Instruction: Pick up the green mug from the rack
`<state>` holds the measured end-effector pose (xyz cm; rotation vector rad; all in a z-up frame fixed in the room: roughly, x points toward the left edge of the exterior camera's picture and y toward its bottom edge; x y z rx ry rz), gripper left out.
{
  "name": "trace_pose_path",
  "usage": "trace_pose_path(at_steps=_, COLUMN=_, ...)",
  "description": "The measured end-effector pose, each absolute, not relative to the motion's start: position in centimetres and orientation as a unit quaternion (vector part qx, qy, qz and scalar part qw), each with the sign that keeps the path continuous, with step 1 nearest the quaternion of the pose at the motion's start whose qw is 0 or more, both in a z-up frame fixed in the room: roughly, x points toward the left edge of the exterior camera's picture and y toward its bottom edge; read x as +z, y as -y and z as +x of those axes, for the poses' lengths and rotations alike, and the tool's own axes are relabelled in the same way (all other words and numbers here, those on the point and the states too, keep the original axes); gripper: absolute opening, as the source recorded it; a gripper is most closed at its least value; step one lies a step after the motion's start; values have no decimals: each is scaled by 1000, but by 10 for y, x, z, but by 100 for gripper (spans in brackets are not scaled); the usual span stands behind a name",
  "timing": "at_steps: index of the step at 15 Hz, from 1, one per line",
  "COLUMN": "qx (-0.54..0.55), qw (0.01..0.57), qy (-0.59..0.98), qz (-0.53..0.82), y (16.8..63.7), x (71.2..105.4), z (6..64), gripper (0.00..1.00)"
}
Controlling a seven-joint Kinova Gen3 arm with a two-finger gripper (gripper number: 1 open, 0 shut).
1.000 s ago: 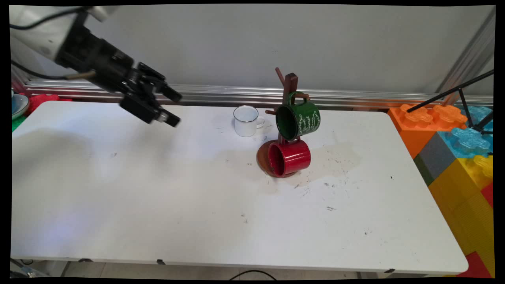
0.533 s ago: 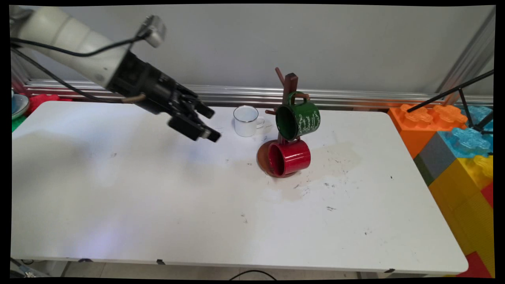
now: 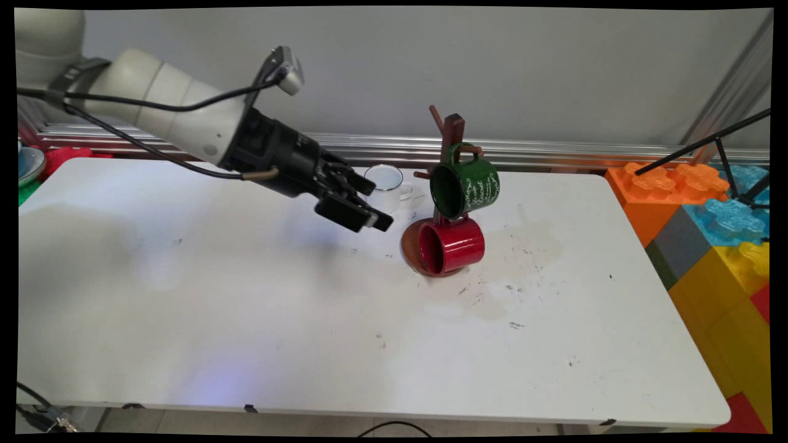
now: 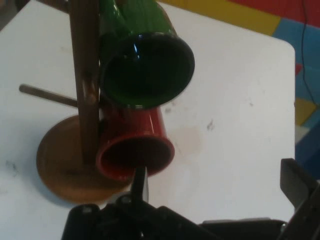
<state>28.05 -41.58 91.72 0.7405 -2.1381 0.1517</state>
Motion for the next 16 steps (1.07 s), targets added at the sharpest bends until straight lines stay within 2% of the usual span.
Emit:
trace_pose_path(at_steps=10, qx=85, qw=497, qy=803, qz=318, y=412, x=881, z=249, gripper=100)
trace_pose_path(at_steps=16, qx=91, qw=521, qy=787, qz=316, y=408, x=865, z=238, gripper=100)
